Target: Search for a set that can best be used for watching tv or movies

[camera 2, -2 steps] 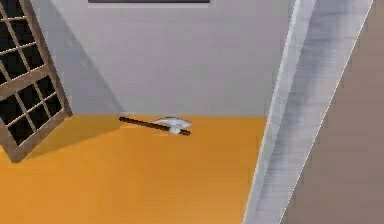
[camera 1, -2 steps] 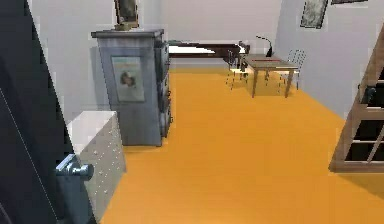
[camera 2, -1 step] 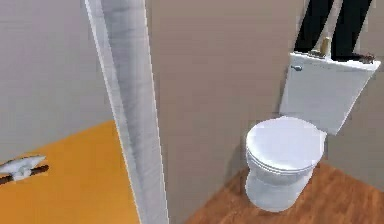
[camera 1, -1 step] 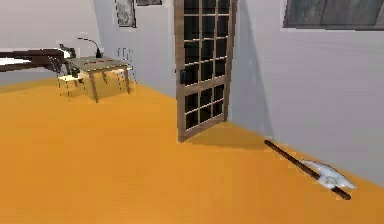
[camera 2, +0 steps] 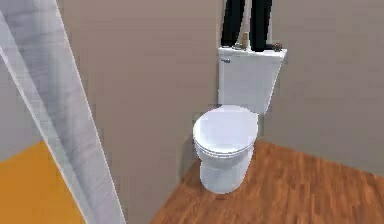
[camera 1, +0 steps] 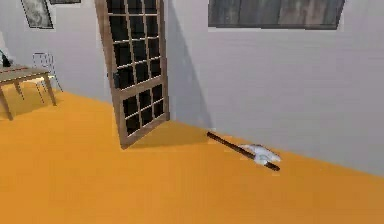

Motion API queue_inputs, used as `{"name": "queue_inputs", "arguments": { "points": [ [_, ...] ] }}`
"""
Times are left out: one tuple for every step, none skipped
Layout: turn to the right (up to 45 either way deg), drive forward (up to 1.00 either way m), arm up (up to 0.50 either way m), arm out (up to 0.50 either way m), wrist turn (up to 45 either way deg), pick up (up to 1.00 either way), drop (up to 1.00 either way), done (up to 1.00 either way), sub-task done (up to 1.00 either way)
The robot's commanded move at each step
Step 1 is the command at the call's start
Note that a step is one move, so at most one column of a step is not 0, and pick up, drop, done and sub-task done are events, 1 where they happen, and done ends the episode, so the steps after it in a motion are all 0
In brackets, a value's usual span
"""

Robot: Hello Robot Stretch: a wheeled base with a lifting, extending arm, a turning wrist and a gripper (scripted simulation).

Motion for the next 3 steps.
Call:
{"name": "queue_inputs", "arguments": {
  "points": [
    [0.0, 0.85, 0.00, 0.00, 0.0, 0.00, 0.00, 0.00, 0.00],
    [45.0, 0.00, 0.00, 0.00, 0.0, 0.00, 0.00, 0.00, 0.00],
    [39.0, 0.00, 0.00, 0.00, 0.0, 0.00, 0.00, 0.00, 0.00]
  ]
}}
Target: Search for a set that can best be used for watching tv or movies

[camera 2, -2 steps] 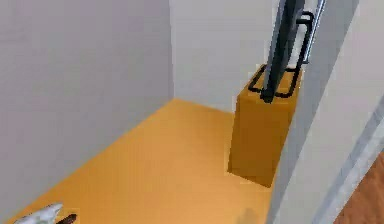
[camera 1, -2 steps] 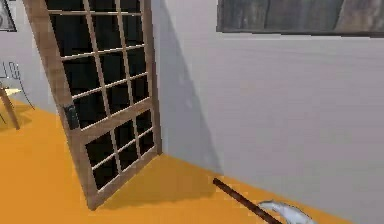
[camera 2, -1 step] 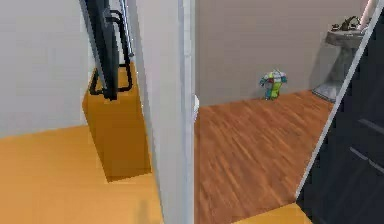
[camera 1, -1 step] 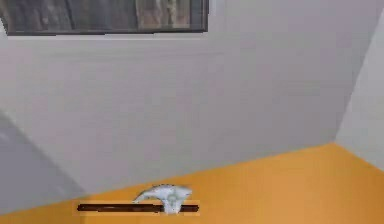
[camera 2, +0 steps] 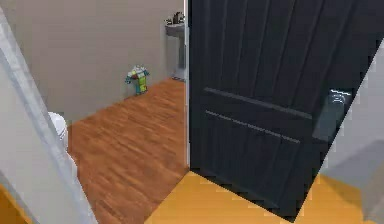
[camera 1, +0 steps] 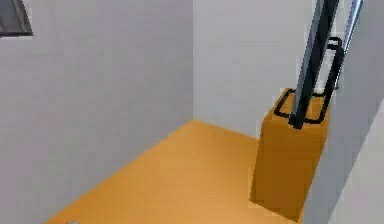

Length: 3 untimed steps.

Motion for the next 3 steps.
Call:
{"name": "queue_inputs", "arguments": {
  "points": [
    [0.0, 0.55, 0.00, 0.00, 0.0, 0.00, 0.00, 0.00, 0.00],
    [42.0, 0.00, 0.00, 0.00, 0.0, 0.00, 0.00, 0.00, 0.00],
    [0.0, 0.00, 0.00, 0.00, 0.0, 0.00, 0.00, 1.00, 0.00]
  ]
}}
